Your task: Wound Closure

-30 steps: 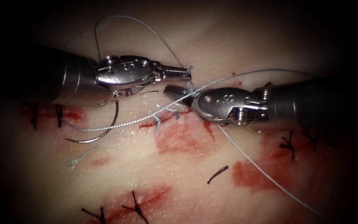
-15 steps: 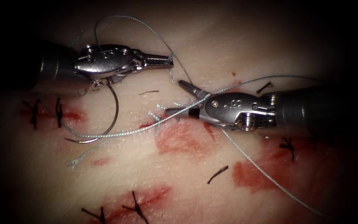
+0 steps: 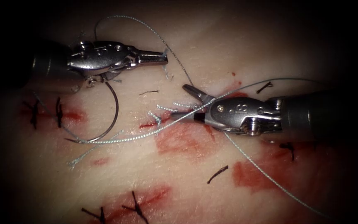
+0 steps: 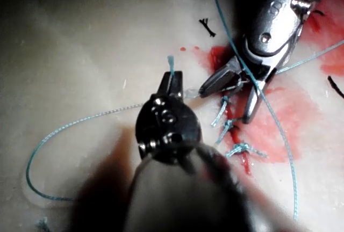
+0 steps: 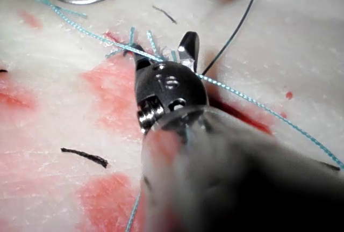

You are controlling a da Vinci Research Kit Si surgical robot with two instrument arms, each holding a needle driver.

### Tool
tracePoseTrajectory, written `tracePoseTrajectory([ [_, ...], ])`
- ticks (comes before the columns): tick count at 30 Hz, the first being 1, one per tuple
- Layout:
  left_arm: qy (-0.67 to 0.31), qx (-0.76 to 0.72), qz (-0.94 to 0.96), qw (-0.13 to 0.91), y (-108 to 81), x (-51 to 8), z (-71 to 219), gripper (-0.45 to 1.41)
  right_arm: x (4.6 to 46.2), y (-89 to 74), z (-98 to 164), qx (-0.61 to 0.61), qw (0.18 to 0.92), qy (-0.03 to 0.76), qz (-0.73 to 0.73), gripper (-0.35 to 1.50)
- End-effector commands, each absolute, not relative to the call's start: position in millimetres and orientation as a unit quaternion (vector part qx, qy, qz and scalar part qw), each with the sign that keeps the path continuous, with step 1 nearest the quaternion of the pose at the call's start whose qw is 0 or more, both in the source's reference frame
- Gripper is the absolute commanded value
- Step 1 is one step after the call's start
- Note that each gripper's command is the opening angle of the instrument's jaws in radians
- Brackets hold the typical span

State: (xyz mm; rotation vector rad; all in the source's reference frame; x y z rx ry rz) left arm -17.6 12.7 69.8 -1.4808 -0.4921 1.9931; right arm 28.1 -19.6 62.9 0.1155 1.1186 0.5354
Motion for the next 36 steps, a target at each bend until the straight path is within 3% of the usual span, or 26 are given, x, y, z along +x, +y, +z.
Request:
tracePoseTrajectory([
  [1, -0.184, -0.557, 0.751, 0.302, 12.7, -17.8, 70, -0.45, 28.1, -20.5, 63, 0.063, 0.809, 0.525, 0.257, 1.45],
  [14, -0.178, -0.550, 0.753, 0.314, 14.8, -11.3, 68, -0.45, 24.1, -23.2, 61, 0.104, 0.833, 0.486, 0.244, 1.41],
  [23, -0.202, -0.441, 0.824, 0.293, 12.8, -4.2, 71, -0.45, 22.5, -25.7, 58, 0.171, 0.841, 0.464, 0.219, 1.43],
  [24, -0.206, -0.425, 0.834, 0.288, 12.3, -3.8, 71, -0.33, 22.6, -26.0, 58, 0.178, 0.839, 0.463, 0.223, 1.43],
  [25, -0.219, -0.394, 0.845, 0.289, 11.3, -3.2, 72, 0.29, 22.7, -26.4, 57, 0.185, 0.838, 0.463, 0.223, 1.43],
  [27, -0.237, -0.345, 0.865, 0.276, 10.0, -2.6, 73, 0.22, 22.8, -26.7, 57, 0.195, 0.835, 0.462, 0.229, 1.43],
  [31, -0.236, -0.286, 0.892, 0.261, 8.9, -2.6, 74, 0.83, 22.7, -26.8, 57, 0.198, 0.833, 0.461, 0.232, 1.43],
  [33, -0.248, -0.259, 0.900, 0.248, 8.3, -2.9, 75, 0.98, 22.5, -26.8, 57, 0.200, 0.833, 0.460, 0.234, 1.43],
  [36, -0.244, -0.250, 0.911, 0.219, 7.8, -2.9, 76, 1.06, 22.5, -26.9, 57, 0.201, 0.832, 0.460, 0.236, 1.43],
])
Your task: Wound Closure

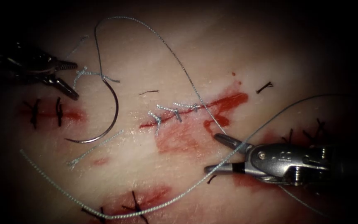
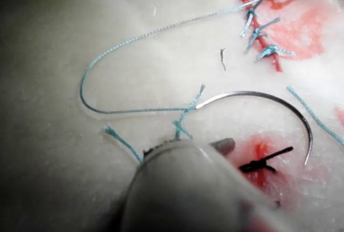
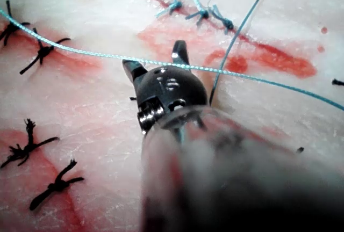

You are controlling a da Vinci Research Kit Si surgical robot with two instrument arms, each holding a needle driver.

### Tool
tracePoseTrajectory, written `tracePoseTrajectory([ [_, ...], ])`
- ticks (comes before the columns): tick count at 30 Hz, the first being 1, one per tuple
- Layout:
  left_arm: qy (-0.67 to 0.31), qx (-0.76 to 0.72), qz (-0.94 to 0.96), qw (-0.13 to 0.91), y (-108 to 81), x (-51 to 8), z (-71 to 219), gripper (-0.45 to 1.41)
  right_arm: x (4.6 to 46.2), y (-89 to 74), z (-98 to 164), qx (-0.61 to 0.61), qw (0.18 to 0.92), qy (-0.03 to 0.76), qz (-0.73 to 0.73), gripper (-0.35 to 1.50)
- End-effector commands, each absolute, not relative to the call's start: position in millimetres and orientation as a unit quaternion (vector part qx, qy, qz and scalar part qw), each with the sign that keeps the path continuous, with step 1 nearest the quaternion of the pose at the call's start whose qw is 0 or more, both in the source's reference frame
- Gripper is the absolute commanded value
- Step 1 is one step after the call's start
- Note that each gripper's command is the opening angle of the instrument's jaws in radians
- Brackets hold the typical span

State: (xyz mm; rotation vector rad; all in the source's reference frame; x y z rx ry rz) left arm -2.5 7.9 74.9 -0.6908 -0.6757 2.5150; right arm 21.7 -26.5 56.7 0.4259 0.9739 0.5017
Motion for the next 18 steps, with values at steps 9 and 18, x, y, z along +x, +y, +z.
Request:
tracePoseTrajectory([
  [9, -0.237, -0.230, 0.928, 0.175, 12.1, -2.3, 71, 1.08, 21.8, -26.6, 56, 0.207, 0.830, 0.460, 0.237, 1.45],
  [18, -0.156, -0.311, 0.908, 0.235, 19.9, -4.4, 62, 0.93, 18.4, -27.3, 56, 0.223, 0.870, 0.379, 0.222, 1.41],
])
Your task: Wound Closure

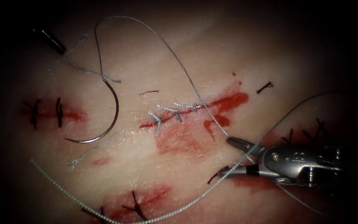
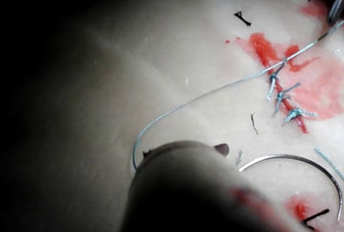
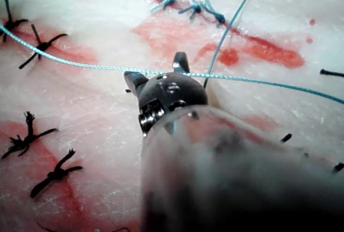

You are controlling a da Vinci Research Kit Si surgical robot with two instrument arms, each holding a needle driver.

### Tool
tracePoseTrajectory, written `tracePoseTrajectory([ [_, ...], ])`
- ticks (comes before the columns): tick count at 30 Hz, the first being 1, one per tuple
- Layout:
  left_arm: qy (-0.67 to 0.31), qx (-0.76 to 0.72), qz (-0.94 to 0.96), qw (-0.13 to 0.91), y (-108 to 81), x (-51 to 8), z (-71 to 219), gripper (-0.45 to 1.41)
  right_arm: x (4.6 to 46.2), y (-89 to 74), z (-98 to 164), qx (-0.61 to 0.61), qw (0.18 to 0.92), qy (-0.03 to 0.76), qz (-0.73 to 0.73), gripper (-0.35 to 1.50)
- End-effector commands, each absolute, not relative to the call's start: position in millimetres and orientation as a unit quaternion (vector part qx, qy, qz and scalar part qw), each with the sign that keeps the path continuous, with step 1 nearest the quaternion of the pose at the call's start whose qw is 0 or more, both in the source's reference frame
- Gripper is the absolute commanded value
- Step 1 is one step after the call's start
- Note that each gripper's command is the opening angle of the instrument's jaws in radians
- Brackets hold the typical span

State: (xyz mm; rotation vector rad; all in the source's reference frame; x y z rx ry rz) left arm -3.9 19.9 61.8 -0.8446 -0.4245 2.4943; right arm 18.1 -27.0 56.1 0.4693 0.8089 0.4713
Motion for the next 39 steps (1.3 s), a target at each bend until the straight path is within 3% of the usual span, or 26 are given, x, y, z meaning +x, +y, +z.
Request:
tracePoseTrajectory([
  [1, -0.141, -0.342, 0.898, 0.238, 20.5, -5.1, 61, 0.93, 17.2, -27.5, 56, 0.227, 0.891, 0.330, 0.212, 1.31],
  [4, -0.118, -0.364, 0.884, 0.267, 19.9, -6.4, 60, 0.91, 15.0, -28.0, 56, 0.241, 0.928, 0.198, 0.203, 1.26],
  [8, -0.129, -0.365, 0.880, 0.277, 19.3, -7.5, 60, 0.93, 12.5, -27.9, 53, 0.318, 0.918, 0.101, 0.215, 1.18],
  [13, -0.129, -0.362, 0.878, 0.285, 19.2, -7.4, 61, 0.93, 12.7, -25.2, 50, 0.394, 0.882, 0.089, 0.242, 1.21],
  [17, -0.131, -0.364, 0.878, 0.283, 18.9, -7.4, 61, 0.93, 14.5, -21.9, 48, 0.446, 0.866, 0.188, 0.126, 1.26],
  [18, -0.132, -0.366, 0.877, 0.281, 18.5, -7.5, 62, 0.91, 15.6, -20.3, 48, 0.444, 0.850, 0.271, 0.077, 1.11],
  [20, -0.128, -0.366, 0.878, 0.281, 17.8, -8.0, 63, 0.91, 16.8, -18.5, 47, 0.380, 0.839, 0.380, 0.085, 1.05],
  [22, -0.131, -0.369, 0.877, 0.279, 17.4, -8.6, 63, 0.91, 17.5, -17.4, 48, 0.317, 0.832, 0.440, 0.117, 0.99],
  [23, -0.136, -0.372, 0.875, 0.279, 17.0, -9.2, 64, 0.86, 18.2, -16.4, 48, 0.263, 0.833, 0.461, 0.159, 0.84],
  [24, -0.138, -0.370, 0.871, 0.290, 16.6, -9.8, 64, 0.84, 18.7, -15.8, 49, 0.231, 0.835, 0.463, 0.186, 0.86],
  [25, -0.139, -0.370, 0.870, 0.295, 16.3, -10.3, 65, 0.83, 19.0, -15.5, 49, 0.209, 0.839, 0.459, 0.203, 1.05],
  [26, -0.140, -0.371, 0.868, 0.301, 15.5, -11.5, 66, 0.76, 19.3, -15.6, 51, 0.171, 0.845, 0.451, 0.230, 1.47],
  [28, -0.137, -0.371, 0.865, 0.309, 14.5, -13.3, 67, 0.63, 19.5, -16.2, 52, 0.123, 0.845, 0.449, 0.265, 1.47],
  [29, -0.135, -0.370, 0.863, 0.315, 13.8, -14.4, 68, 0.46, 19.6, -16.6, 53, 0.134, 0.833, 0.460, 0.275, 1.47],
  [30, -0.139, -0.369, 0.858, 0.329, 13.1, -15.3, 68, 0.21, 19.7, -16.7, 54, 0.157, 0.820, 0.470, 0.288, 1.42],
  [31, -0.153, -0.372, 0.846, 0.351, 11.7, -16.8, 70, -0.25, 19.7, -16.5, 55, 0.245, 0.771, 0.468, 0.356, 0.54],
  [32, -0.167, -0.378, 0.840, 0.353, 10.8, -17.9, 71, -0.45, 19.7, -16.2, 56, 0.274, 0.758, 0.462, 0.370, -0.11],
  [33, -0.181, -0.389, 0.839, 0.335, 10.0, -19.5, 73, -0.45, 19.9, -15.7, 56, 0.278, 0.757, 0.464, 0.366, -0.35],
  [39, -0.187, -0.456, 0.832, 0.254, 8.5, -23.6, 76, -0.45, 20.1, -14.2, 59, 0.191, 0.751, 0.457, 0.437, -0.35],
])
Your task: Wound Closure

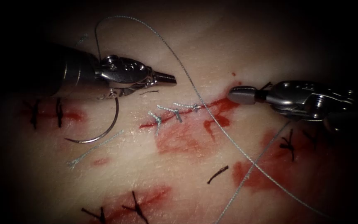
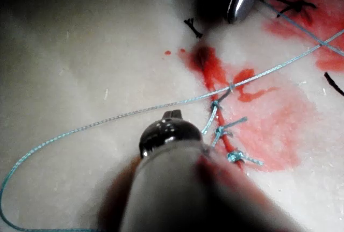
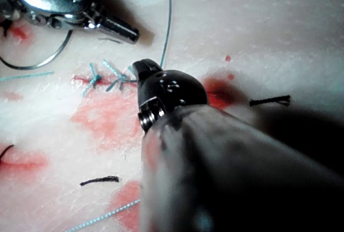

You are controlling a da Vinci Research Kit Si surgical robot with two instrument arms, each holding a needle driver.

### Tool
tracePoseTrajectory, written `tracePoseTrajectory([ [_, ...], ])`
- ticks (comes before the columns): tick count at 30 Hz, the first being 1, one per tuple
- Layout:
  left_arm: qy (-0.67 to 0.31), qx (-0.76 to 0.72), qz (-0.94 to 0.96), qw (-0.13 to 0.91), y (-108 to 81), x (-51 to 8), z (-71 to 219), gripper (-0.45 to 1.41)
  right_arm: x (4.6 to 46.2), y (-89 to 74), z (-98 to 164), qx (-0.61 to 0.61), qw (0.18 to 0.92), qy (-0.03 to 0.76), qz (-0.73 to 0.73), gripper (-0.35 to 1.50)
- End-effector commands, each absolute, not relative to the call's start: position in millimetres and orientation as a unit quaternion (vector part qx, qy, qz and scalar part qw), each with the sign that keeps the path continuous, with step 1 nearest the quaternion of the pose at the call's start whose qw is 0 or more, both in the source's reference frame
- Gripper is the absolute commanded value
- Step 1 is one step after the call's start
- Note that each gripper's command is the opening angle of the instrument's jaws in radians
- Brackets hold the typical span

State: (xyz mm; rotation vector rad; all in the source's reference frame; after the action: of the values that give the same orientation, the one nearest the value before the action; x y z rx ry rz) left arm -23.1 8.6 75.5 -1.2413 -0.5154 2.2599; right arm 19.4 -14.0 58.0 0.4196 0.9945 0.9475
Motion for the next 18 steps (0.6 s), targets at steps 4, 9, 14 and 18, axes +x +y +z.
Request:
tracePoseTrajectory([
  [4, -0.177, -0.479, 0.822, 0.250, 8.4, -25.8, 76.1, -0.45, 20.1, -14.9, 59.2, 0.196, 0.750, 0.457, 0.436, -0.35],
  [9, -0.195, -0.483, 0.823, 0.225, 6.5, -27.5, 77.1, -0.45, 20.4, -15.6, 58.6, 0.197, 0.750, 0.457, 0.436, -0.13],
  [14, -0.229, -0.484, 0.822, 0.193, 3.9, -28.2, 78.2, -0.45, 20.4, -15.7, 58.4, 0.201, 0.746, 0.455, 0.442, -0.03],
  [18, -0.262, -0.467, 0.824, 0.182, 2.6, -28.0, 78.5, -0.45, 20.3, -15.8, 58.4, 0.206, 0.741, 0.453, 0.451, 0.02],
])
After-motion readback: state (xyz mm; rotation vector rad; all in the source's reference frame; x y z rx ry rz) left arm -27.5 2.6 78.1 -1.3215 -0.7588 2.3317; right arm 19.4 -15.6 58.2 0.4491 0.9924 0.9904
